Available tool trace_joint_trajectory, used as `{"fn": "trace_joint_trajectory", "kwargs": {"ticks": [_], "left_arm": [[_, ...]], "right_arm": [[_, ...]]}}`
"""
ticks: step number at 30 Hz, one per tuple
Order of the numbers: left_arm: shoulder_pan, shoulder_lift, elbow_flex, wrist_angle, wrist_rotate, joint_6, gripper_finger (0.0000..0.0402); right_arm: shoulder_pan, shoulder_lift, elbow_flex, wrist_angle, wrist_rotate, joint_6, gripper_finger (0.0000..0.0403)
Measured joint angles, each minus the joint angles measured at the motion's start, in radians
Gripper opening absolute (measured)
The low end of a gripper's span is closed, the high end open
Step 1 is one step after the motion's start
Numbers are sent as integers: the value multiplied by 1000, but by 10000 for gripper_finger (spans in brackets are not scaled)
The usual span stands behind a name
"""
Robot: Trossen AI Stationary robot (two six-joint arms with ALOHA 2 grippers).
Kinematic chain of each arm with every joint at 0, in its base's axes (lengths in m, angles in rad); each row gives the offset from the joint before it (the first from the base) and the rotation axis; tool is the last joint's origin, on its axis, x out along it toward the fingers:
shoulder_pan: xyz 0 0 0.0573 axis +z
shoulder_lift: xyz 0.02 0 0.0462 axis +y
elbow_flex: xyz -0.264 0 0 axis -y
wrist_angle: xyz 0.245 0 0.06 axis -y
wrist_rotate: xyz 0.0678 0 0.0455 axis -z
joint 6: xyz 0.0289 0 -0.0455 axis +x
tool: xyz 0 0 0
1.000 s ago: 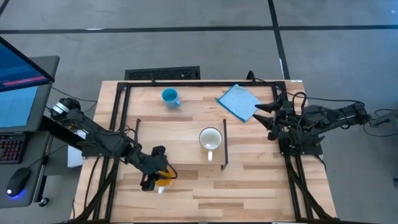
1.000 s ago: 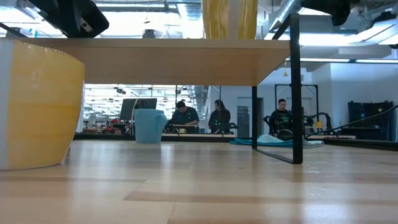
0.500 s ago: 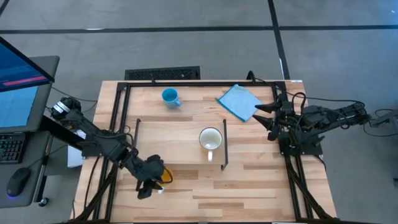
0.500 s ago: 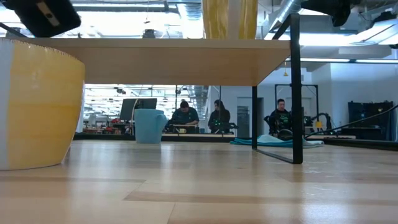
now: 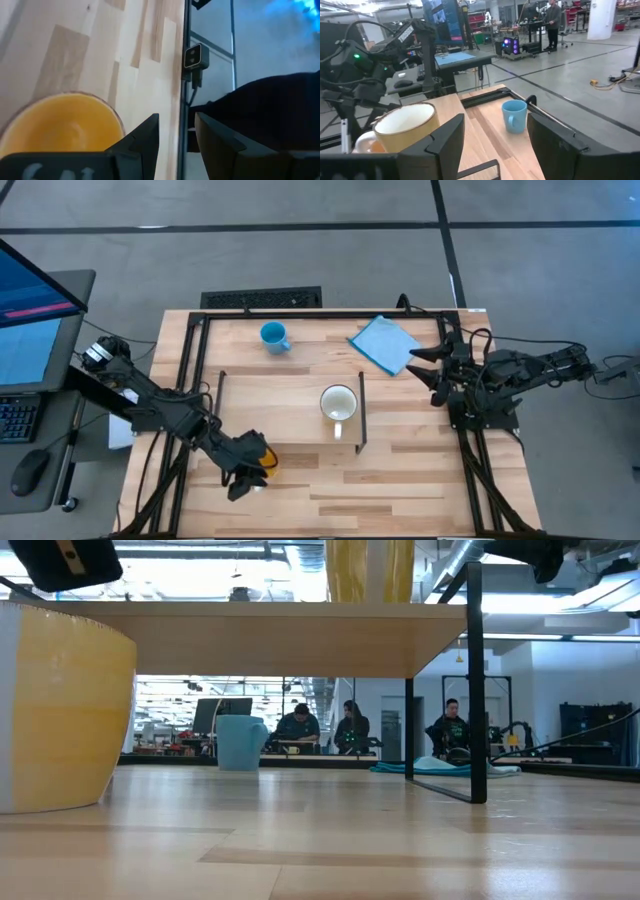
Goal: Stack small to large cups/mugs on shelf
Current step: Put the dark yellow mug on the shelf
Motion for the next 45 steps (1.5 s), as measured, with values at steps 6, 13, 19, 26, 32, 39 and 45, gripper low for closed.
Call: {"fn": "trace_joint_trajectory", "kwargs": {"ticks": [6, 13, 19, 26, 32, 39, 45], "left_arm": [[0, 0, 0, -28, 71, 10, 116], [-2, 0, 0, -41, 161, 56, 147], [0, 0, 0, -61, 182, 126, 198], [4, 0, 0, -73, 186, 183, 212], [4, 0, 0, -76, 157, 232, 212], [4, -2, 21, -148, 129, 241, 212], [1, -2, 176, -450, -61, 316, 212]], "right_arm": [[0, 0, 0, 0, -40, 42, 240], [0, 0, 0, 5, -39, 43, 240], [0, 0, 0, 5, -39, 45, 240], [0, 0, 0, 5, -38, 44, 240], [0, 0, 0, 5, -38, 74, 240], [0, 0, 0, 5, -38, 76, 240], [0, 0, 0, 5, -38, 76, 240]]}}
